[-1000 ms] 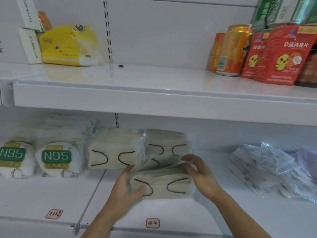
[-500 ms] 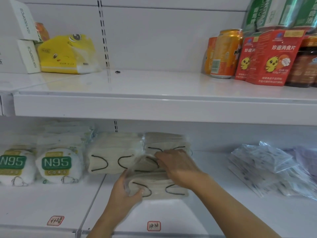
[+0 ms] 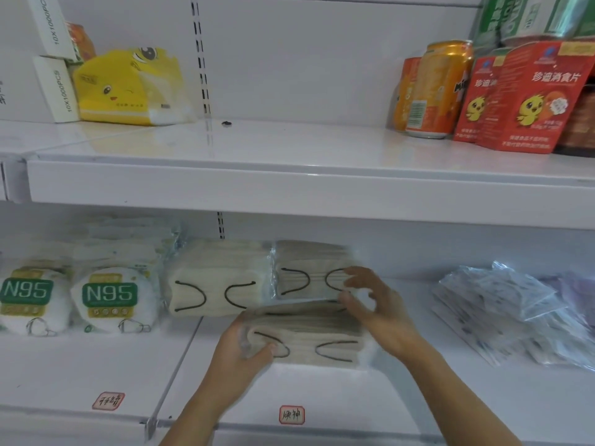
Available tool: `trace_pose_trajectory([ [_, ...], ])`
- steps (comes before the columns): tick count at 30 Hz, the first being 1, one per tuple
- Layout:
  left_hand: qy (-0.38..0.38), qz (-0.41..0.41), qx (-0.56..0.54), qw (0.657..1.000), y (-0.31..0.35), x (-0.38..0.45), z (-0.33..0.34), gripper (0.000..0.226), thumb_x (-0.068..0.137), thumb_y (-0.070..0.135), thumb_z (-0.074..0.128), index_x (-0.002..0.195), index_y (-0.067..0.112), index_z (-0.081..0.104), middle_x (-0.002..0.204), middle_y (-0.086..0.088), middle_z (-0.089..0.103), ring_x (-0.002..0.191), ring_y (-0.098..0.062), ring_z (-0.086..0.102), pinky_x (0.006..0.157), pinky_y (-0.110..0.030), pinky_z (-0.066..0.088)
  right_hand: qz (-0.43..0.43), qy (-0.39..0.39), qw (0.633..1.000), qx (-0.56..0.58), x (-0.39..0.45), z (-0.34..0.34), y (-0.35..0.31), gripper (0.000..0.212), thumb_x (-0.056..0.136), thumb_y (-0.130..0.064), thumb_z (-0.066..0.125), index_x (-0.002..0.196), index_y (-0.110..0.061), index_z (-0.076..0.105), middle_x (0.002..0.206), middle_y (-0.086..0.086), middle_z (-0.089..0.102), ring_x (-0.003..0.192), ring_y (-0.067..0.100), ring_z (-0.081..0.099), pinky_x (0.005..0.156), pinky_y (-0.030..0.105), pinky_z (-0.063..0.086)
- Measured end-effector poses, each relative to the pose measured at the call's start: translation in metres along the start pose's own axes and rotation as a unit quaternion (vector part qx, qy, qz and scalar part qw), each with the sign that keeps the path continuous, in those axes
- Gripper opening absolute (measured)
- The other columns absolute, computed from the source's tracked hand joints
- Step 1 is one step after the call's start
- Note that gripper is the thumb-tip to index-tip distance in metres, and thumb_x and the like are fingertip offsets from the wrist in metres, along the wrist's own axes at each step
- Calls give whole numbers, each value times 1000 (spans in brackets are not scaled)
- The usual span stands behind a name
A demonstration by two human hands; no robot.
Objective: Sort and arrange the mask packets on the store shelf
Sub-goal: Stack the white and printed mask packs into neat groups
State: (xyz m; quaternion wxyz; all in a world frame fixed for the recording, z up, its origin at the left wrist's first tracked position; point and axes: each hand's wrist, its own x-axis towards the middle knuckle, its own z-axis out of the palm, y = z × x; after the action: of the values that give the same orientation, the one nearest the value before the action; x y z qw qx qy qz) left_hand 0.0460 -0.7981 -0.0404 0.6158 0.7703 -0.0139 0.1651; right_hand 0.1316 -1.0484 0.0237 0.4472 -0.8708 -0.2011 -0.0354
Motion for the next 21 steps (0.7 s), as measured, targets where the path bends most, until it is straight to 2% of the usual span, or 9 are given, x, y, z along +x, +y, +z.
trace_pose_trajectory([
  [3, -12, -27, -4, 1000, -3, 3, 0, 64, 82, -4, 79, 120, 39, 53, 112, 43, 61, 115, 20, 52, 98, -5, 40, 18, -96, 985, 142, -25, 4, 39, 106, 57, -68, 88, 147, -45, 39, 144, -18, 53, 135, 5, 50, 113, 34, 44],
  [5, -22, -33, 1, 999, -1, 4, -1, 66, 79, 4, 83, 126, 38, 53, 118, 37, 61, 116, 17, 52, 102, -17, 45, 24, -113, 973, 200, -31, 10, 46, 121, 51, -54, 98, 152, -42, 34, 147, -6, 51, 132, 20, 56, 105, 48, 51],
  [6, -20, -38, -3, 999, -2, 3, -2, 65, 78, 7, 84, 127, 36, 53, 118, 34, 62, 113, 18, 53, 100, -20, 47, 28, -102, 970, 218, -31, 11, 46, 122, 49, -52, 99, 152, -42, 34, 147, -2, 51, 130, 22, 58, 102, 48, 54],
  [9, -5, -56, -23, 998, -5, 3, -3, 66, 80, 0, 82, 132, 29, 53, 130, 22, 61, 119, 18, 51, 104, -13, 42, 26, -115, 970, 213, -31, 3, 46, 119, 53, -53, 95, 153, -40, 33, 149, -6, 49, 134, 10, 53, 105, 28, 48],
  [12, -15, -44, -8, 999, -5, 2, -5, 61, 85, -1, 78, 136, 25, 56, 128, 19, 67, 127, 2, 55, 115, -32, 40, 38, -162, 964, 205, -33, -5, 49, 122, 55, -52, 93, 157, -36, 27, 148, -11, 47, 129, -7, 51, 100, 14, 43],
  [14, -16, -32, 11, 999, -3, 1, -3, 57, 86, -2, 76, 134, 22, 58, 124, 13, 70, 122, -5, 61, 109, -33, 47, 43, -169, 963, 203, -31, -5, 53, 118, 57, -41, 93, 156, -40, 28, 151, -5, 46, 133, -2, 50, 108, 22, 42],
  [17, -6, -9, 34, 999, 0, 0, 1, 50, 82, -2, 78, 120, 28, 65, 101, 10, 76, 94, 0, 69, 85, -13, 52, 39, -149, 964, 215, -29, -1, 58, 116, 56, -43, 99, 152, -46, 33, 155, -3, 46, 143, 17, 44, 121, 49, 33],
  [19, 2, 10, 47, 999, -2, -1, 2, 49, 80, 0, 80, 114, 32, 66, 75, 12, 73, 66, 7, 62, 69, -8, 47, 39, -145, 962, 229, -32, 2, 61, 117, 58, -39, 99, 153, -44, 32, 155, -3, 47, 144, 20, 44, 121, 54, 31],
  [21, 8, 10, 50, 999, 1, -2, 4, 55, 80, -5, 79, 114, 36, 62, 74, 22, 70, 62, 9, 57, 65, -3, 42, 45, -141, 960, 238, -34, 5, 65, 119, 60, -33, 99, 155, -41, 30, 154, -2, 48, 143, 20, 45, 121, 52, 30],
])
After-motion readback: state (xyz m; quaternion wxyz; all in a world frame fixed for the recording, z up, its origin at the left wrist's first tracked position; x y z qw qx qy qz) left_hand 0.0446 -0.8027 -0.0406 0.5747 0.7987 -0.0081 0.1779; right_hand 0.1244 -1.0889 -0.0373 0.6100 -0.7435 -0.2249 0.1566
